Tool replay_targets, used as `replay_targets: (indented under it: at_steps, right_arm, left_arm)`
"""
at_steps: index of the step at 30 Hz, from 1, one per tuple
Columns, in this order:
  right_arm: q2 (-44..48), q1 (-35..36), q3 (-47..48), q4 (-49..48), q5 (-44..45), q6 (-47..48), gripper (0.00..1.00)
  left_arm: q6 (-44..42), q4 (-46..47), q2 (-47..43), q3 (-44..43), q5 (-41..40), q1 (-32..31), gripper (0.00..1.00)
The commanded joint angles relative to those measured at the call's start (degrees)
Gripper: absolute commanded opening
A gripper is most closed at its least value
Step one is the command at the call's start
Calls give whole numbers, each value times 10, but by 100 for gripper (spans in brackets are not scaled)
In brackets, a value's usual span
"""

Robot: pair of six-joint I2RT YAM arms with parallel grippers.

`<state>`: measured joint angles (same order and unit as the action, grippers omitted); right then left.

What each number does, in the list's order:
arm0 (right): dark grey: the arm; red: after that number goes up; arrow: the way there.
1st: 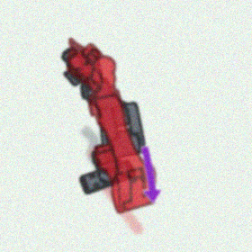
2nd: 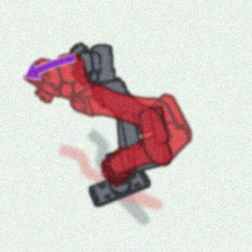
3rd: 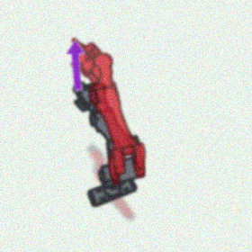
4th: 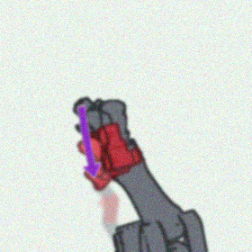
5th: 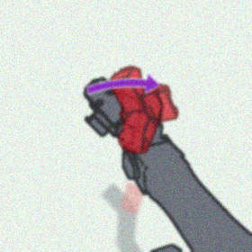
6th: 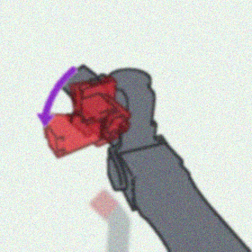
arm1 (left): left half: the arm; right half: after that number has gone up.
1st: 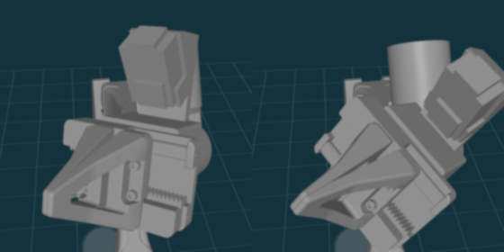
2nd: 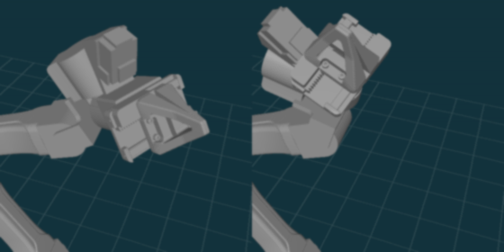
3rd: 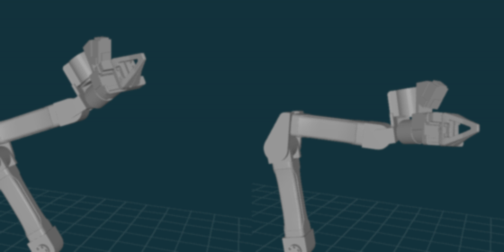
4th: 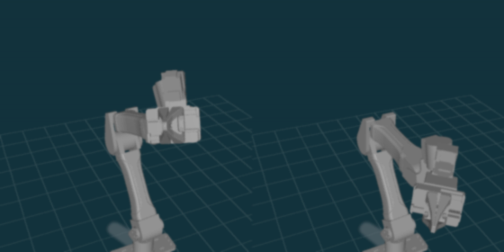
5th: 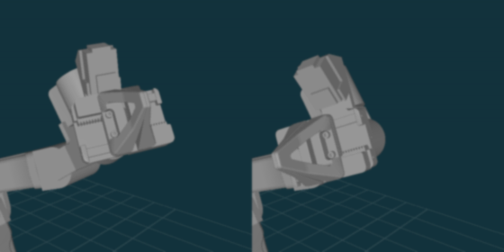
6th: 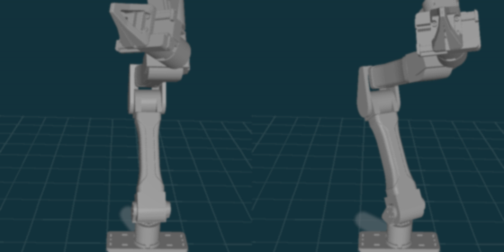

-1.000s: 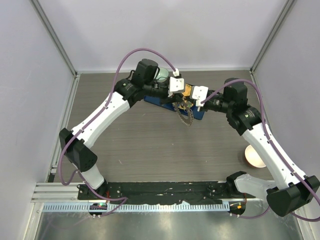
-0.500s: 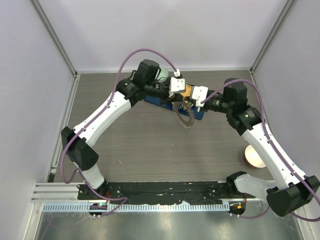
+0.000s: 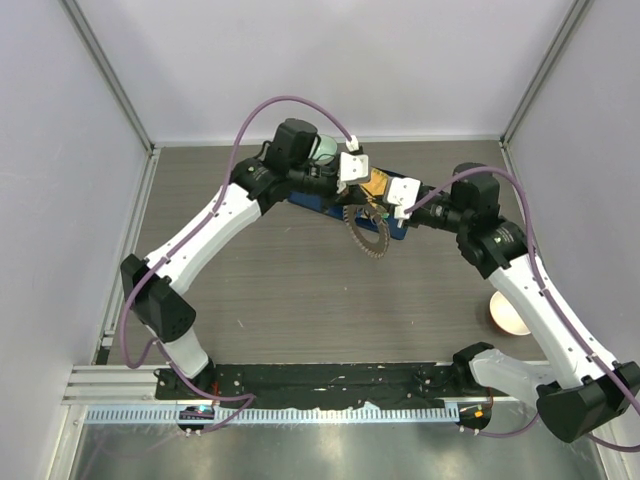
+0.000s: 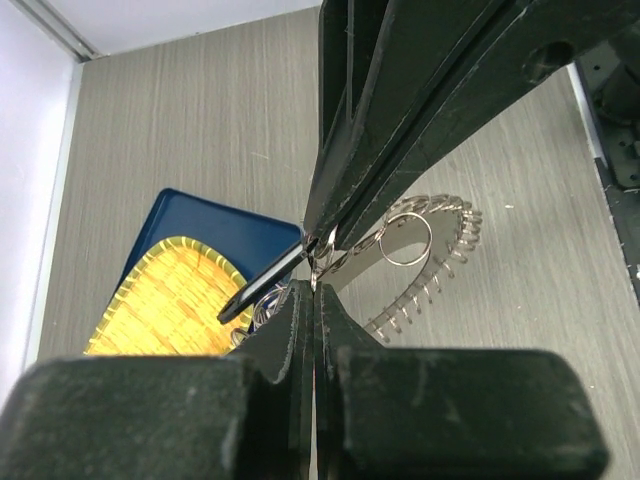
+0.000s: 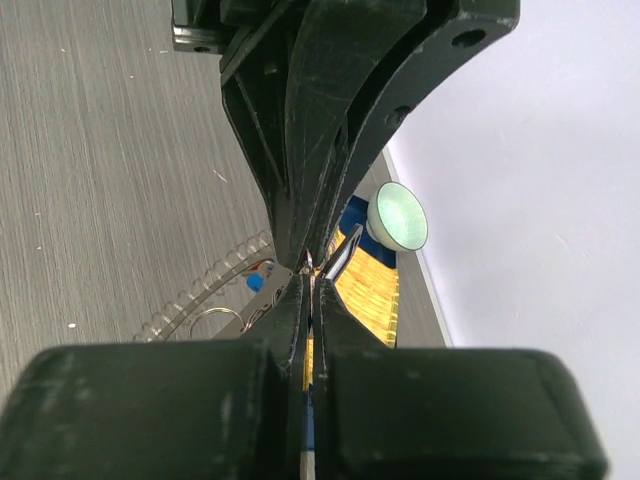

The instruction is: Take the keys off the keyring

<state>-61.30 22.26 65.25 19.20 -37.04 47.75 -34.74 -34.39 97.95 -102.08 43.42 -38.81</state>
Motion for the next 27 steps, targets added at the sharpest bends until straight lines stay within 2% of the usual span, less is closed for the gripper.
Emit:
replay_targets:
  at_steps: [1,11,21,27]
  right_arm:
    - [29,-2,1,-51,19,-9,1]
    - [34,-2,-8,-55,15,-15,1]
    - [29,-2,-10,-62,2,-27,1]
    - [24,-2,-17,-75,-10,-36,1]
  left_arm:
    - [34,44,-51,10,47,16,0]
    - [101,141,-90,71,122,34,0]
    - [258,362,-114,145,206,64,0]
    - [285,392,-116,156,219,66,0]
